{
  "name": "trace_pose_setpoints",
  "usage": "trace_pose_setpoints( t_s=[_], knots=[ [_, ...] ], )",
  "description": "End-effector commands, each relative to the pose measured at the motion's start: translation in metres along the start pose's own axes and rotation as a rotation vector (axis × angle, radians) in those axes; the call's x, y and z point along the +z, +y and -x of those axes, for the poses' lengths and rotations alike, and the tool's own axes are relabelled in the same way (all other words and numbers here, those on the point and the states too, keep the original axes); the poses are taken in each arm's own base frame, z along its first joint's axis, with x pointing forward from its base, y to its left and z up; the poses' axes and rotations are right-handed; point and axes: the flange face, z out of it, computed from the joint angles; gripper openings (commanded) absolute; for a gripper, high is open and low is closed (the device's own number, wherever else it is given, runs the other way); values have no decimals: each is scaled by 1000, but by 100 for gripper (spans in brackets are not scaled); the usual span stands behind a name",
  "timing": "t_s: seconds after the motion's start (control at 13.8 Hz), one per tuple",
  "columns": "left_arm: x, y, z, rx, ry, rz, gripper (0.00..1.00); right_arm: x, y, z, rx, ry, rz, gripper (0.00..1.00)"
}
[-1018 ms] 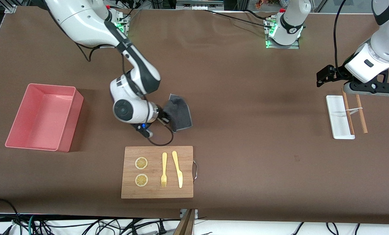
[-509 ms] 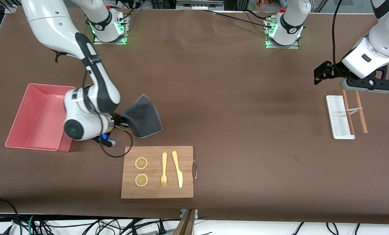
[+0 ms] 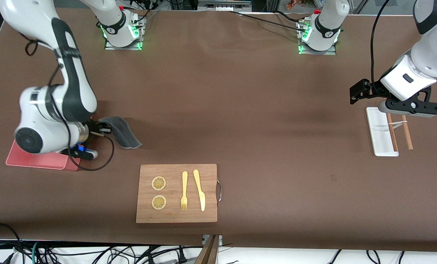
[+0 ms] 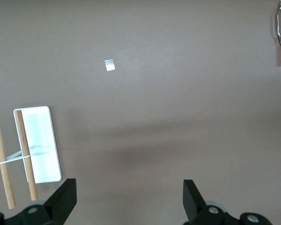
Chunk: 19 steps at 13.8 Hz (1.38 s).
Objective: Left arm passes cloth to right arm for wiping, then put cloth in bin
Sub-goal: 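Carry the cloth over the pink bin with the right gripper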
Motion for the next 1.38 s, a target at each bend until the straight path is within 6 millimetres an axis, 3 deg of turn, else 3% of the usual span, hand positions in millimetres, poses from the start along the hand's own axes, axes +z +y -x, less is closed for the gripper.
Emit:
trace_pose_setpoints(
  t_s=[0.0,0.15,0.29,0.44,0.58,0.73,1.09,1.31],
  knots=[
    [-5,-6,-5,-8,-6,-3,100,-59,42,41,-93,-7,18,0],
    [-1,-8,-7,-11,-9,-5,100,-83,90,53,-154,-10,46,0],
    [1,-7,-8,-9,-12,-10,100,-91,138,57,-212,-13,81,0],
    [-3,-6,-7,1,-7,-42,100,-87,190,50,-251,-26,113,0],
    [-6,-3,-5,7,-8,-42,100,-73,228,39,-286,-26,116,0],
    [-8,0,-3,15,-8,-42,100,-48,251,23,-300,-29,119,0],
    [-8,-2,-1,13,-27,-42,100,56,273,-24,-315,38,139,0],
    [-11,-2,0,12,-27,-42,100,84,270,-43,-318,60,140,0]
  ],
)
